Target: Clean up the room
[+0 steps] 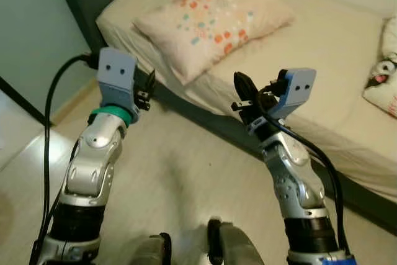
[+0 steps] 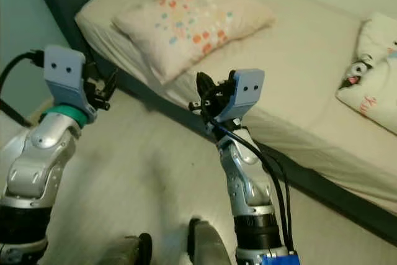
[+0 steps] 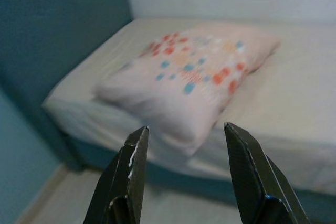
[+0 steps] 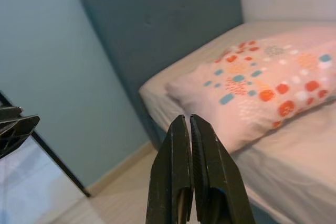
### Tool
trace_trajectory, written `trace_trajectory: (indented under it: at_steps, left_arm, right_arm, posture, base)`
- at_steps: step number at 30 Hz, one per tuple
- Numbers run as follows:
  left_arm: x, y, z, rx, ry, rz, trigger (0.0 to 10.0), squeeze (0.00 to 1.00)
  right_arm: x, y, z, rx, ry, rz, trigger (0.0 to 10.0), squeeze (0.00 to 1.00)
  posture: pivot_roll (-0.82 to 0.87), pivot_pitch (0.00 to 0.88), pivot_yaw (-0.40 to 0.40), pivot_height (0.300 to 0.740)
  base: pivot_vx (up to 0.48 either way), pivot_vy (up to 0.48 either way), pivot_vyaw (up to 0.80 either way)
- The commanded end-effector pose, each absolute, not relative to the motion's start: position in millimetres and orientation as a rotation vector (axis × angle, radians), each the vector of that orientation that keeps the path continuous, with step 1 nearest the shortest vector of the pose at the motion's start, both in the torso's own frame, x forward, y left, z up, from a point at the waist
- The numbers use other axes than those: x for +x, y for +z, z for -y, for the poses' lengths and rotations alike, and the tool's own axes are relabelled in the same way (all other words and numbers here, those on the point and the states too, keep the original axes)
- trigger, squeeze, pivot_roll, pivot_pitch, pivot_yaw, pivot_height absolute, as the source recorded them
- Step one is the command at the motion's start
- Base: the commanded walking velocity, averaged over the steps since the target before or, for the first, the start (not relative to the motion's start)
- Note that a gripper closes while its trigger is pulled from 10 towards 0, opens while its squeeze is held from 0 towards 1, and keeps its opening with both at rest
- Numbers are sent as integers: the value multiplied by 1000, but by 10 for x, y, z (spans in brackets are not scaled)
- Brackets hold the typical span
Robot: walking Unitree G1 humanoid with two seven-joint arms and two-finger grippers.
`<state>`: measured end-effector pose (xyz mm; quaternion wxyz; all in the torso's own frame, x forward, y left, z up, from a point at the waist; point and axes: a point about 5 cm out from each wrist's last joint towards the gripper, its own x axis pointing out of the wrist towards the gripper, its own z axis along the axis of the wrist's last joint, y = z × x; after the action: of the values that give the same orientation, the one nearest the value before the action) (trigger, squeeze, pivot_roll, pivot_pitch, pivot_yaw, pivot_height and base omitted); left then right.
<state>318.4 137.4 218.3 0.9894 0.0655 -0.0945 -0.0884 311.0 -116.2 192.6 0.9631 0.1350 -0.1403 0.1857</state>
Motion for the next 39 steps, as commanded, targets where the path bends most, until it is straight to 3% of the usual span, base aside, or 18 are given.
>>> trace_trajectory:
  at_steps: [1,39]
  left_arm:
    - [3168,2140,-1410,149,-170,174,10000,0]
    - [3193,2121,-1460,153,-131,162,10000,0]
  right_arm:
    - [3093,1903,1166,285,380,277,10000,0]
    - [3063,1848,1107,273,425,253,10000,0]
  posture:
    - [-41,144,25,740]
    - [-37,148,27,740]
  base:
    - [315,0,0]
    - [361,0,0]
